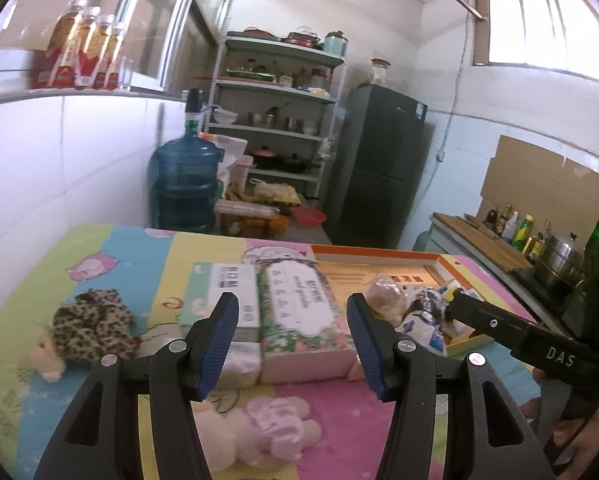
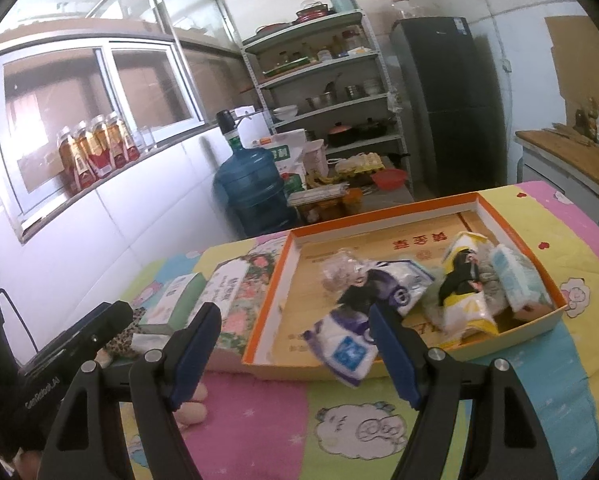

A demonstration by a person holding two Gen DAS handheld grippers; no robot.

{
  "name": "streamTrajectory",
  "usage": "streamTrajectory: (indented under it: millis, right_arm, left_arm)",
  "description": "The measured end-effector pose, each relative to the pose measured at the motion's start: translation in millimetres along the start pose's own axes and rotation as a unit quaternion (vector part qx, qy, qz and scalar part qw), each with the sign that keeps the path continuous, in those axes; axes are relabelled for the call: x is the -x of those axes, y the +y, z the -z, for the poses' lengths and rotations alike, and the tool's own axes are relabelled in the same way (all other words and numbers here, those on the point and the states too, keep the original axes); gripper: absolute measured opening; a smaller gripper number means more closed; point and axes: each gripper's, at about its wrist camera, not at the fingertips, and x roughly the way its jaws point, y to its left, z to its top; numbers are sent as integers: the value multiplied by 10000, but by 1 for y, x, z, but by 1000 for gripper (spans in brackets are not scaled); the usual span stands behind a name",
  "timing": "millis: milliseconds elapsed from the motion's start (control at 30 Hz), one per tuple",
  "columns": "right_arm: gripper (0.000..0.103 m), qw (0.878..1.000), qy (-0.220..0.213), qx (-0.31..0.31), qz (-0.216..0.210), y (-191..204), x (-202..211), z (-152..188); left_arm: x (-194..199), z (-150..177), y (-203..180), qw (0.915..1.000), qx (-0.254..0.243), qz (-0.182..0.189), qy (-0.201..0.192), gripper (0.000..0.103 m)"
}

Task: Organize soft objects
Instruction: 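Withdraw both tools from the box and reach the left tool to the plush bunny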

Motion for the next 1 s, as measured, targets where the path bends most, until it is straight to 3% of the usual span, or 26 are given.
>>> streamTrajectory:
  millis: [633, 1000]
  right_arm:
    - [76, 9991, 152, 384, 9, 59, -3, 14]
    - [76, 9959, 407, 781, -201, 102, -13, 33]
  left_arm:
    - [42, 10, 86, 9978, 471, -431, -170, 58]
    - [65, 28, 144, 9936, 842, -736, -185, 58]
